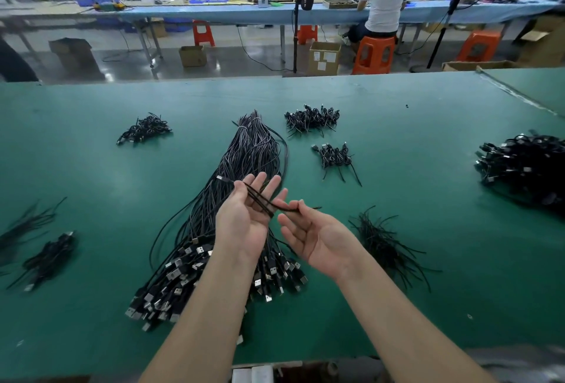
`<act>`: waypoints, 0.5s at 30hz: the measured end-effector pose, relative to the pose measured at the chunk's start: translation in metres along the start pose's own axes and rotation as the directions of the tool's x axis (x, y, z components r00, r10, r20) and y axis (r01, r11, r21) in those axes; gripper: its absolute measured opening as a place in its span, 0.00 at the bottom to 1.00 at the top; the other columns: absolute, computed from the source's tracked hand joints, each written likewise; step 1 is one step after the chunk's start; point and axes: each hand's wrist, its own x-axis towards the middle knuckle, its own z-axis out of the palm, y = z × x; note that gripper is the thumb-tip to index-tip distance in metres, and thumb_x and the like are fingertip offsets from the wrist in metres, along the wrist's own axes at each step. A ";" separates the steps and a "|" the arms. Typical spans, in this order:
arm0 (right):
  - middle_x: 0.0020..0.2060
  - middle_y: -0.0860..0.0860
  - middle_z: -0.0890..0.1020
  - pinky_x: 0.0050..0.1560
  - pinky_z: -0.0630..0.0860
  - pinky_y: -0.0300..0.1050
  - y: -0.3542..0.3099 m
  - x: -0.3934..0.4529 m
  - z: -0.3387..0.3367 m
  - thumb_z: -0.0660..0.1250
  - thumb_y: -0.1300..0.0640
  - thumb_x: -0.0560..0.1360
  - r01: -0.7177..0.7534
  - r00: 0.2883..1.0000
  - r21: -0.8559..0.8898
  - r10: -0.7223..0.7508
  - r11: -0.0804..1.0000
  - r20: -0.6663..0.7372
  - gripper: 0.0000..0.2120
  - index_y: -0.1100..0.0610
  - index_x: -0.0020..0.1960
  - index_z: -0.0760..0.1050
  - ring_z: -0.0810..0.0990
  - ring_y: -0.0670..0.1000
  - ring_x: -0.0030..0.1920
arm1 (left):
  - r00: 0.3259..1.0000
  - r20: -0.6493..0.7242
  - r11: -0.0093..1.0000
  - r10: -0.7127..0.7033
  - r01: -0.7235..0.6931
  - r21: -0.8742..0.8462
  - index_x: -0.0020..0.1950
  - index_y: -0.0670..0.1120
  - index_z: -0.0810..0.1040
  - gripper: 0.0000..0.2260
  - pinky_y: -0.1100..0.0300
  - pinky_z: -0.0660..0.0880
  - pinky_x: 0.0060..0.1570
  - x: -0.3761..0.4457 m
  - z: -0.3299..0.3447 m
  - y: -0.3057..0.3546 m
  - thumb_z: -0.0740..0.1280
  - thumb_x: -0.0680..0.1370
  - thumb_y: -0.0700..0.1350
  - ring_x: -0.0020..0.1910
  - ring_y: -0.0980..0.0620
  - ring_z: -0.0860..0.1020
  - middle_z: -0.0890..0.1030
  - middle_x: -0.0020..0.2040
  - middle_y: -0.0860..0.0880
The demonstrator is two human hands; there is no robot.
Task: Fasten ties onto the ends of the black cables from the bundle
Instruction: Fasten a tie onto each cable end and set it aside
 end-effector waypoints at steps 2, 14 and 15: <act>0.51 0.54 0.87 0.41 0.83 0.42 0.004 -0.002 -0.001 0.68 0.54 0.76 -0.009 0.999 0.003 0.009 1.000 0.038 0.11 0.57 0.43 0.87 0.87 0.50 0.45 | 0.999 -0.011 0.999 0.035 -0.036 -0.012 0.68 0.39 0.70 0.16 0.44 0.84 0.46 -0.001 0.000 -0.003 0.53 0.87 0.48 0.52 0.40 0.85 0.80 0.64 0.41; 0.46 0.57 0.87 0.35 0.83 0.43 0.012 -0.005 0.000 0.65 0.60 0.81 -0.079 0.992 0.010 0.079 0.997 -0.094 0.07 0.62 0.50 0.80 0.86 0.49 0.38 | 0.995 -0.011 0.995 0.096 -0.096 -0.024 0.62 0.37 0.72 0.14 0.48 0.83 0.41 0.000 0.002 0.000 0.55 0.87 0.45 0.51 0.37 0.85 0.85 0.55 0.41; 0.46 0.57 0.87 0.36 0.83 0.43 0.012 -0.005 0.001 0.65 0.60 0.81 -0.084 0.992 0.016 0.085 0.996 -0.090 0.07 0.62 0.51 0.80 0.86 0.50 0.38 | 0.995 -0.010 0.995 0.101 -0.101 -0.023 0.62 0.37 0.73 0.14 0.48 0.83 0.41 -0.001 0.001 0.000 0.54 0.87 0.46 0.51 0.37 0.85 0.85 0.54 0.41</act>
